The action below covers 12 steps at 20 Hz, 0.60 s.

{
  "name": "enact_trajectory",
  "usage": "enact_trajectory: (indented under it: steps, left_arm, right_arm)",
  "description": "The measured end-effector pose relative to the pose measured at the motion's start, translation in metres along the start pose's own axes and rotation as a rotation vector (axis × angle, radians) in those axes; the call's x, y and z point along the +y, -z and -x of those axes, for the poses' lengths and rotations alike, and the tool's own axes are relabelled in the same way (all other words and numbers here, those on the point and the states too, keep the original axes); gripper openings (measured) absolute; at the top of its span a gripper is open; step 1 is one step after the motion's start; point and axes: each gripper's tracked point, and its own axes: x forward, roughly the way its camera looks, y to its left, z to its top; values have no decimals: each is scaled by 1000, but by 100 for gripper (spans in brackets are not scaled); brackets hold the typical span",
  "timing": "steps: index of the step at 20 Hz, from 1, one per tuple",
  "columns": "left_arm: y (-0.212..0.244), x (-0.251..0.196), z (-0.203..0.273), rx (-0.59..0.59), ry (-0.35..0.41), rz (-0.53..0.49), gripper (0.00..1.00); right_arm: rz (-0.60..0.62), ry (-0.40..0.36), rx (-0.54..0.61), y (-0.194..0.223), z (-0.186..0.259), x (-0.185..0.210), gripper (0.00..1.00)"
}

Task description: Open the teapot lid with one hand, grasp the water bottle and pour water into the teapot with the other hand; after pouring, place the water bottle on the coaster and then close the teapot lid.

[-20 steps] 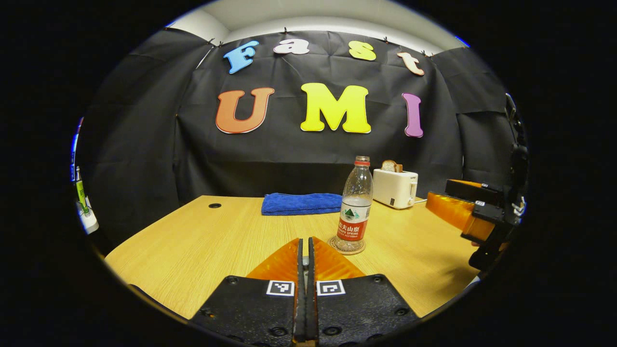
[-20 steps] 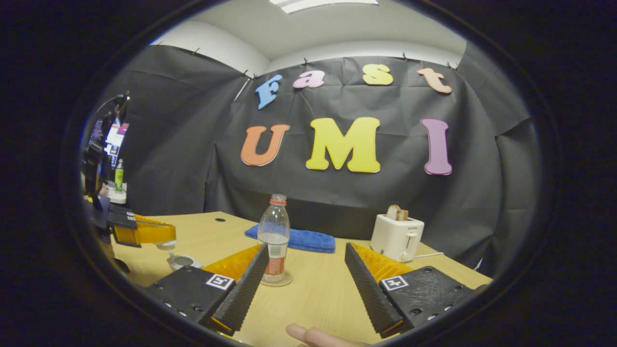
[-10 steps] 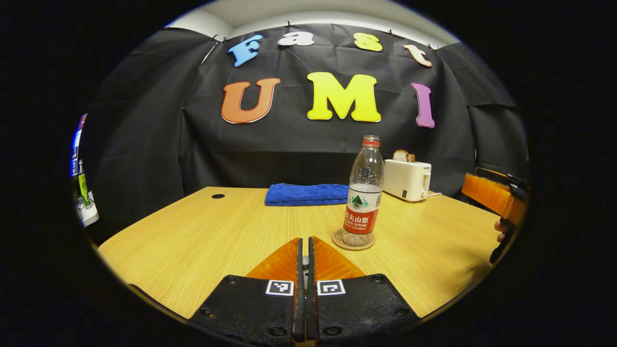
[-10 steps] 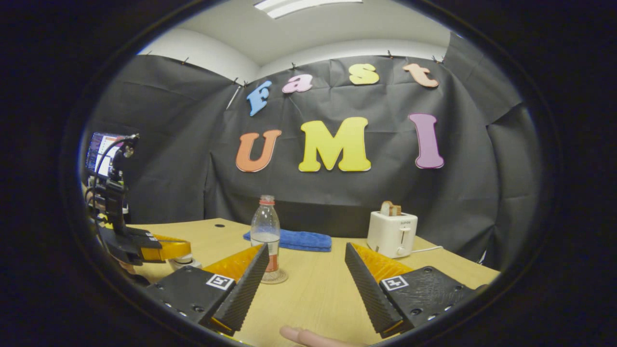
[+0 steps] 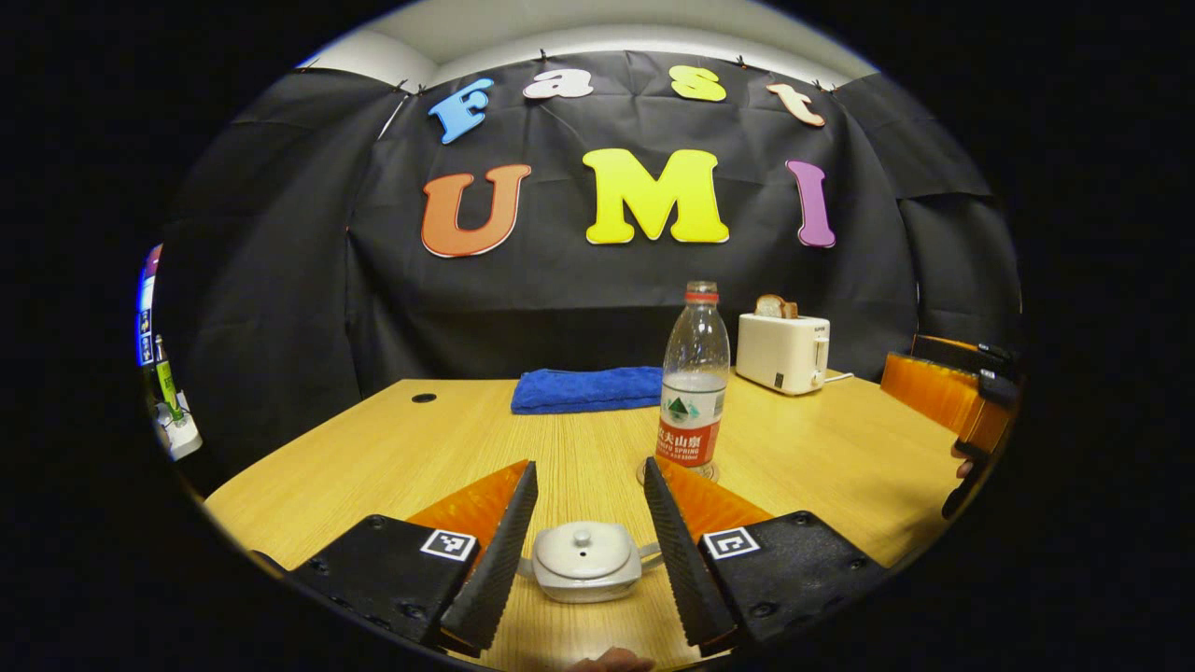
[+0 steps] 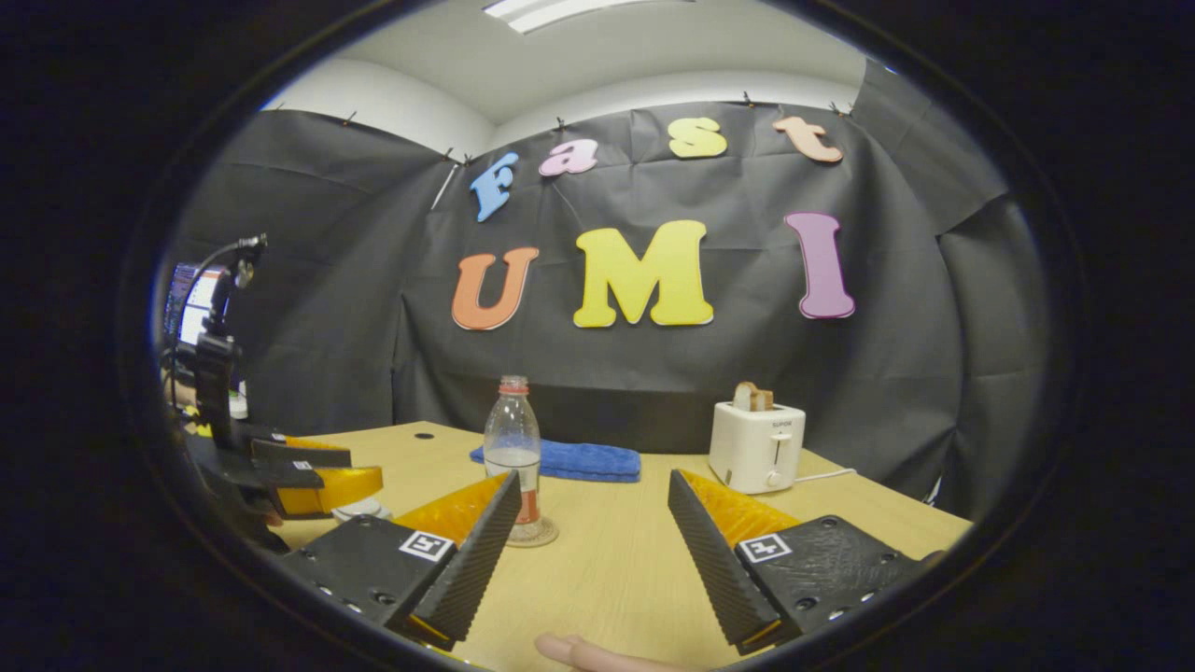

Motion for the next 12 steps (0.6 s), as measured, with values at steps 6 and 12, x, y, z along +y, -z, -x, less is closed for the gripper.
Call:
enact_trajectory:
  steps: [6, 12]
  left_arm:
    - [-42, 10, 30, -19, -36, 105, 87]
    - [-62, 30, 72, -13, -104, 93, 93]
  right_arm:
    - [48, 55, -18, -35, 21, -16, 95]
    - [91, 179, 17, -66, 60, -42, 96]
